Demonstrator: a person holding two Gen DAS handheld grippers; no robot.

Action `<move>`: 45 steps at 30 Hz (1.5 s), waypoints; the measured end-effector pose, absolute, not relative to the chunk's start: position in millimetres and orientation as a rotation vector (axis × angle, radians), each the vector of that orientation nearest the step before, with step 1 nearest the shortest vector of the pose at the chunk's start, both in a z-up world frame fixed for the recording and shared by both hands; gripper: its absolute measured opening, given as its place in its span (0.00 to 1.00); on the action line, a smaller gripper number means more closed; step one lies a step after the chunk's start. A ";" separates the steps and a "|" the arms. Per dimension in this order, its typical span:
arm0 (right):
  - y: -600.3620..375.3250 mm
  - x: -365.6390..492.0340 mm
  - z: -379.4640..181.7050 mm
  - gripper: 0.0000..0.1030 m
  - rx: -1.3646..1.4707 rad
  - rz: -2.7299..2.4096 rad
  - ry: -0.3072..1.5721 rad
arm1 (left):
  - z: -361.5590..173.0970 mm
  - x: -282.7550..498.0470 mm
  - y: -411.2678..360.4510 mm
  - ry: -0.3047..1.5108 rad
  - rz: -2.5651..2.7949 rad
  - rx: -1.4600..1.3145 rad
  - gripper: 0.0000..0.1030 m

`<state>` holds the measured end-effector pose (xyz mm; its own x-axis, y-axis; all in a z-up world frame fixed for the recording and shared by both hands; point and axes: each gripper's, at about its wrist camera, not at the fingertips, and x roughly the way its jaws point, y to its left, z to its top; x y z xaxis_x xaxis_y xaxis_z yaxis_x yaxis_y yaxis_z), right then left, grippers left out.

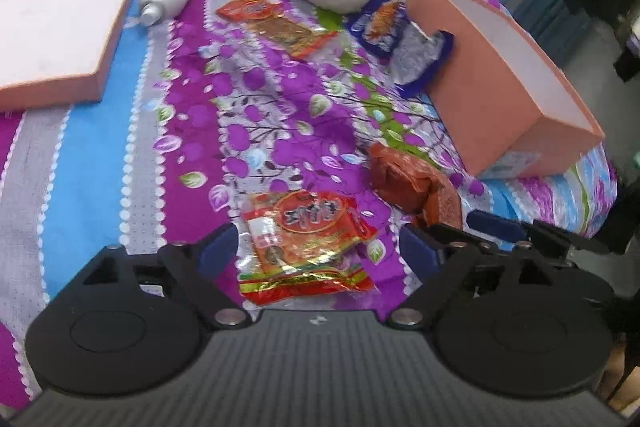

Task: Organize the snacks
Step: 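Lift the red packet with left tool while right lifts the brown wrapper, then carry both snacks over the deep pink box with both tools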

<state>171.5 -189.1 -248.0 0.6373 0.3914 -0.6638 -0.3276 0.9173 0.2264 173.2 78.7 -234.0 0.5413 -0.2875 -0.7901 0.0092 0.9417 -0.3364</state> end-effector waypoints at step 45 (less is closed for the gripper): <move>-202.1 156.8 -203.2 0.34 0.030 0.324 0.694 | -225.1 200.9 27.3 1.020 -0.043 -0.132 0.51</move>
